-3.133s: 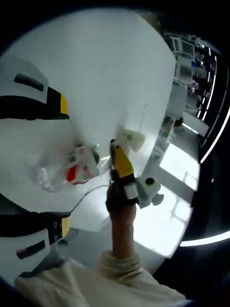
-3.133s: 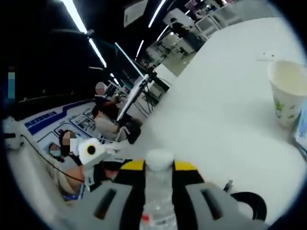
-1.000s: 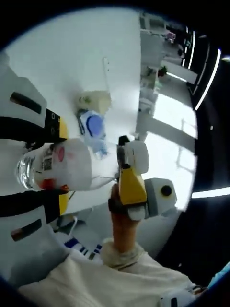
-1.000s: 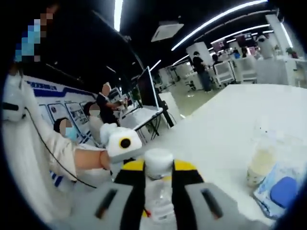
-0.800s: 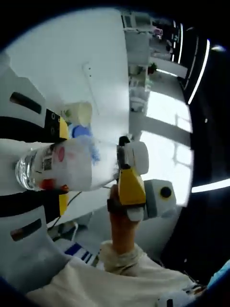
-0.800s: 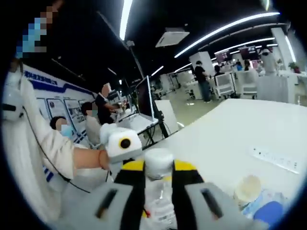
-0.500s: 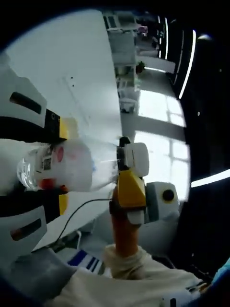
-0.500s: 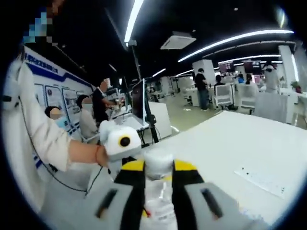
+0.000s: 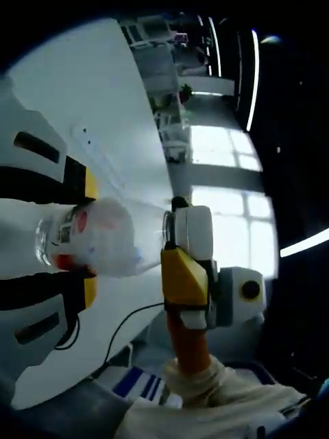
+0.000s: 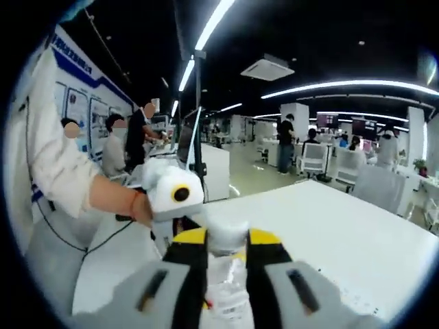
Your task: Arrange the tabletop items into an orderly group along one side of the table until the central work area is clear of visible clutter.
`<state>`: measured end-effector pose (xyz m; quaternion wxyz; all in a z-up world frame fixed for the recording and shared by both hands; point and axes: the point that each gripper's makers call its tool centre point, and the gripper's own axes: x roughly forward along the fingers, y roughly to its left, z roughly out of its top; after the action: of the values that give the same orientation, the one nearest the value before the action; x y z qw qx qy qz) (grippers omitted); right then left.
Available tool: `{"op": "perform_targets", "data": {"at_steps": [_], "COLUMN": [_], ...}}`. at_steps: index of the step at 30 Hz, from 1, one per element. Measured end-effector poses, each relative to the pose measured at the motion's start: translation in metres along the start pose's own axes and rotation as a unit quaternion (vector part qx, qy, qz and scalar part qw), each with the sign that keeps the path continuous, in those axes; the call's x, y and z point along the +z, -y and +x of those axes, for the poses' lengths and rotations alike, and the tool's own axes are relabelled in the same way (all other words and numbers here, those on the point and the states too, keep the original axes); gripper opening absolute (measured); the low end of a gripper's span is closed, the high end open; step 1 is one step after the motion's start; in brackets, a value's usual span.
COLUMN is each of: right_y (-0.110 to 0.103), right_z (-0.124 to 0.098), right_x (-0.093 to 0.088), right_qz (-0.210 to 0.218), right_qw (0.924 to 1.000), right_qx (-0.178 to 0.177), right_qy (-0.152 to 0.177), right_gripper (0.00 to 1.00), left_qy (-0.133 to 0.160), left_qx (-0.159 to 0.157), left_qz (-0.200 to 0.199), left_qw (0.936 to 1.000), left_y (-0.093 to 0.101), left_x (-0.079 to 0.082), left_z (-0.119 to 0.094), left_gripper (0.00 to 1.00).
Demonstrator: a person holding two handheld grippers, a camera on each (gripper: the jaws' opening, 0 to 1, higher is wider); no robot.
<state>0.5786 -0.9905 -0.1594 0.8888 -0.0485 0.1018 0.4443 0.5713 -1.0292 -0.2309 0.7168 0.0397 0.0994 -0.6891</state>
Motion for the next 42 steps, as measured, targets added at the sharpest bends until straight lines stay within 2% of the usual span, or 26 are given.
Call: {"op": "perform_targets", "data": {"at_steps": [6,13,23,32,42], "right_y": [0.011,0.021,0.025,0.029,0.031], "right_z": [0.005,0.01,0.014,0.013,0.008], "right_x": [-0.017,-0.03,-0.041,-0.053,-0.053], "right_qz": [-0.02,-0.036,-0.051,-0.05,-0.044], "right_qw": [0.9996,0.9989,0.9978,0.9974,0.9979], "right_qx": [-0.005,-0.008,-0.014,-0.017,-0.02], "right_qy": [-0.016,-0.03,-0.041,-0.05,-0.044], "right_gripper": [0.16,0.17,0.17,0.17,0.17], "left_qy": [-0.013,-0.014,-0.017,-0.026,-0.021], "left_qx": [-0.002,0.001,0.0,-0.002,-0.005], "left_qz": [0.016,0.024,0.036,0.036,0.024], "left_qw": [0.9998,0.9996,0.9992,0.999,0.9995], "left_y": [-0.01,-0.021,-0.029,-0.031,-0.029], "left_x": [-0.014,-0.026,-0.038,-0.047,-0.044], "left_z": [0.008,0.015,0.021,0.027,0.029], "left_gripper": [0.34,0.34,0.34,0.35,0.36]}}
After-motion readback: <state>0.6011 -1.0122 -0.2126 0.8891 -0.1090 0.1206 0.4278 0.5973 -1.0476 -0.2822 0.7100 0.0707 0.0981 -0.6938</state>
